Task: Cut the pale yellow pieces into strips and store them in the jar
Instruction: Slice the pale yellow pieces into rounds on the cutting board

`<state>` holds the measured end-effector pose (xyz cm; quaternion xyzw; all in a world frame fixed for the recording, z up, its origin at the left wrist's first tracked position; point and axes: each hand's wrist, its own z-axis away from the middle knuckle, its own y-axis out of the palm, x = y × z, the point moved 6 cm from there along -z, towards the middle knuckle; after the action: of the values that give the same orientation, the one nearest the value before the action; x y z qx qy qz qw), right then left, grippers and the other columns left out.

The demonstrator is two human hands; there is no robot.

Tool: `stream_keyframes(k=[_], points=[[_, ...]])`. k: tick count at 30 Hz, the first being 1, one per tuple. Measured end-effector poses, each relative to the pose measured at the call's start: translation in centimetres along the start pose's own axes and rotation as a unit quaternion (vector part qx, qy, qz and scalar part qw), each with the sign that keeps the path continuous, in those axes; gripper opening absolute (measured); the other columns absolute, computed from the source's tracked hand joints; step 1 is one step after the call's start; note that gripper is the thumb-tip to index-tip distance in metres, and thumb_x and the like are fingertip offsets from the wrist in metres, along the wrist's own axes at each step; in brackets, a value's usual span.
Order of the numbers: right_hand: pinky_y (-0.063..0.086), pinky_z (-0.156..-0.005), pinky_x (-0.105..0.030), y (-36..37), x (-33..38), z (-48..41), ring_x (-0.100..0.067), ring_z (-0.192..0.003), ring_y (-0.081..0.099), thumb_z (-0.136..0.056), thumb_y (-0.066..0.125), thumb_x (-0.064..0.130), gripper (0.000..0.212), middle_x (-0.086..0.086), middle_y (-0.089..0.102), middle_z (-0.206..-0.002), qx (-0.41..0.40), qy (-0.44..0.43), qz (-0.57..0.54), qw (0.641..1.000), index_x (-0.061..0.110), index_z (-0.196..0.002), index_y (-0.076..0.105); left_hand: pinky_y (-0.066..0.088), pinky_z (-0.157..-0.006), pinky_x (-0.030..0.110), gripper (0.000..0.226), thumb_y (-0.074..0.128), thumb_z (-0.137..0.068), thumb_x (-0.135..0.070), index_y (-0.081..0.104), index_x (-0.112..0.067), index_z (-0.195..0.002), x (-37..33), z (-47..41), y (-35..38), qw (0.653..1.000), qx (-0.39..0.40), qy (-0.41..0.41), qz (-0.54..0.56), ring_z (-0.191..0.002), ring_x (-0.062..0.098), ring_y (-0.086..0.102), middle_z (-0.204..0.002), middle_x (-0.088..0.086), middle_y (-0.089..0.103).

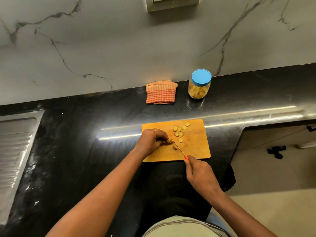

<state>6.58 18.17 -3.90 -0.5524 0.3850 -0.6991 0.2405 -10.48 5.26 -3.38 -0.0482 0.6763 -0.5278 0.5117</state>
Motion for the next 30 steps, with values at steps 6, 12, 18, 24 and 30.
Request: stream_keyframes(k=[6, 12, 18, 24, 30], points=[[0.054, -0.055, -0.033, -0.3, 0.4, -2.1, -0.019, -0.064, 0.065, -0.101, 0.045, 0.031, 0.031, -0.005, 0.069, -0.077, -0.025, 0.043, 0.013, 0.999, 0.012, -0.118, 0.064, 0.055, -0.082, 0.022, 0.027, 0.079, -0.076, -0.015, 0.077, -0.012, -0.103, 0.4, 0.7, 0.7, 0.999, -0.008, -0.009, 0.040, -0.092, 0.010, 0.067, -0.115, 0.001, 0.070], [0.053, -0.058, -0.036, 0.4, 0.7, -0.9, -0.017, -0.062, 0.063, -0.101, 0.043, 0.033, 0.031, 0.000, 0.066, -0.073, 0.002, 0.048, 0.021, 0.999, 0.014, -0.115, 0.064, 0.051, -0.073, 0.010, 0.026, 0.087, -0.071, -0.022, 0.077, -0.013, -0.093, 0.5, 0.8, 0.9, 0.997, -0.047, -0.018, 0.065, -0.080, 0.004, 0.063, -0.098, -0.002, 0.072], [0.054, -0.056, -0.034, -0.2, 0.8, -1.5, -0.011, -0.060, 0.061, -0.101, 0.045, 0.034, 0.031, 0.003, 0.065, -0.073, 0.000, 0.038, 0.010, 0.999, 0.015, -0.118, 0.064, 0.054, -0.075, 0.022, 0.022, 0.080, -0.078, -0.022, 0.076, -0.015, -0.098, 0.2, 0.4, 0.5, 0.998, -0.030, 0.000, 0.052, -0.082, 0.008, 0.063, -0.097, -0.003, 0.072], [0.054, -0.056, -0.031, -0.1, 1.0, -1.9, -0.009, -0.059, 0.059, -0.101, 0.045, 0.034, 0.032, 0.003, 0.065, -0.073, 0.013, 0.040, 0.012, 0.999, 0.015, -0.118, 0.064, 0.057, -0.078, 0.031, 0.025, 0.079, -0.080, -0.025, 0.076, -0.015, -0.103, 0.1, -0.7, 0.3, 0.999, 0.009, -0.014, 0.044, -0.084, 0.011, 0.064, -0.096, -0.001, 0.072], [0.053, -0.059, -0.031, -0.6, 0.5, -2.4, -0.013, -0.063, 0.060, -0.101, 0.045, 0.033, 0.032, 0.000, 0.066, -0.076, 0.018, 0.058, 0.026, 0.998, 0.015, -0.119, 0.063, 0.056, -0.081, 0.022, 0.024, 0.082, -0.077, -0.022, 0.076, -0.016, -0.100, 0.5, -0.1, 0.3, 0.997, 0.011, -0.021, 0.068, -0.087, 0.008, 0.065, -0.099, -0.003, 0.071]])
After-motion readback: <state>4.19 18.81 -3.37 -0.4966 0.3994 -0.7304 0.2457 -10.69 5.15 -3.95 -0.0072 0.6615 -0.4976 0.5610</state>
